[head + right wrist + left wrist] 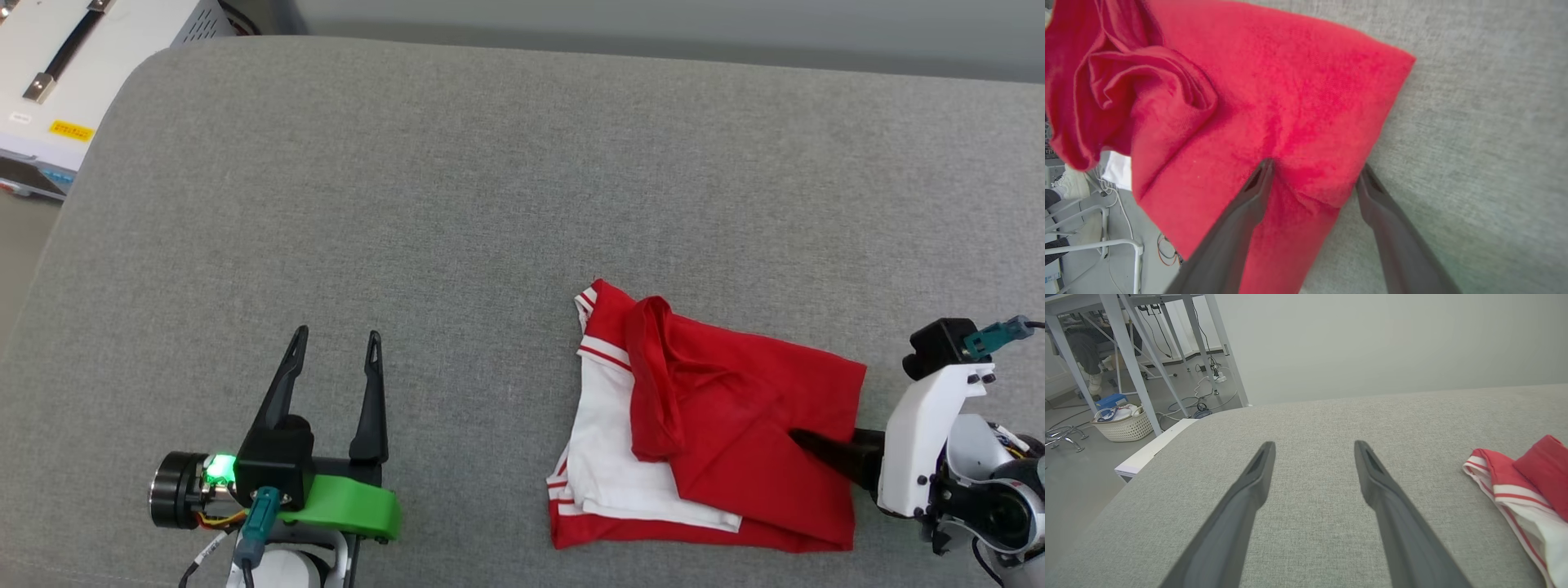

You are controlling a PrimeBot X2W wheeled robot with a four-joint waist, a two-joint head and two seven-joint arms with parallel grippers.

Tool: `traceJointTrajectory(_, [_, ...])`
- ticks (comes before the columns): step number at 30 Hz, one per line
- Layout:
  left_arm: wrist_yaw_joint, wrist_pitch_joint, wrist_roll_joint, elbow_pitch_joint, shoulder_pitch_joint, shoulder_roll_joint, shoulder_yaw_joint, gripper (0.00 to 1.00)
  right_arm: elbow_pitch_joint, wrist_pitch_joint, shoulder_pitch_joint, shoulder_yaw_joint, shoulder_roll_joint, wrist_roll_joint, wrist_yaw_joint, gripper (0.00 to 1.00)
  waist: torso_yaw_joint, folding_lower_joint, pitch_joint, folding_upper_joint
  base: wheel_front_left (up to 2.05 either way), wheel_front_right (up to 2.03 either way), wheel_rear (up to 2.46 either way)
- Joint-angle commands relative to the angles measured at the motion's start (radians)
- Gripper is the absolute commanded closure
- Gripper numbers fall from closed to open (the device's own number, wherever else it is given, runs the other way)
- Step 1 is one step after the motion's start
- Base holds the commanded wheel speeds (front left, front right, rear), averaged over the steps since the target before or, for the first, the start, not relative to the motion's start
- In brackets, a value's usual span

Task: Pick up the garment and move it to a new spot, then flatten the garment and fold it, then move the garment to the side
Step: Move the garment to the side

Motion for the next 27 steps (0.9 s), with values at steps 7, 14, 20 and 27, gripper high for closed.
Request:
traceJointTrajectory(7, [-0.009,-0.006,0.006,0.011,-0.039,-0.009,-0.007,0.00,0.086,-0.050,0.026,0.150,0.032,0.015,-0.001,0.00,0.037,0.0000,0.046,-0.0001,0.00,0.00,0.00])
traceJointTrajectory(14, [-0.007,-0.006,0.004,0.024,-0.034,-0.010,0.003,0.00,0.047,-0.162,0.003,0.206,-0.029,0.038,-0.001,1.00,0.022,0.0000,0.030,-0.0001,0.00,0.00,0.00])
traceJointTrajectory(20, [-0.009,-0.006,0.003,0.030,-0.020,-0.011,0.008,0.00,-0.005,-0.261,-0.034,0.201,-0.083,0.046,-0.001,1.00,-0.014,0.0000,-0.004,-0.0001,0.00,0.00,0.00])
traceJointTrajectory(27, [-0.009,-0.006,0.002,0.026,0.004,-0.009,0.018,0.00,-0.053,-0.320,-0.080,0.184,-0.156,0.009,-0.001,1.00,-0.098,0.0000,-0.031,-0.0001,0.00,0.00,0.00])
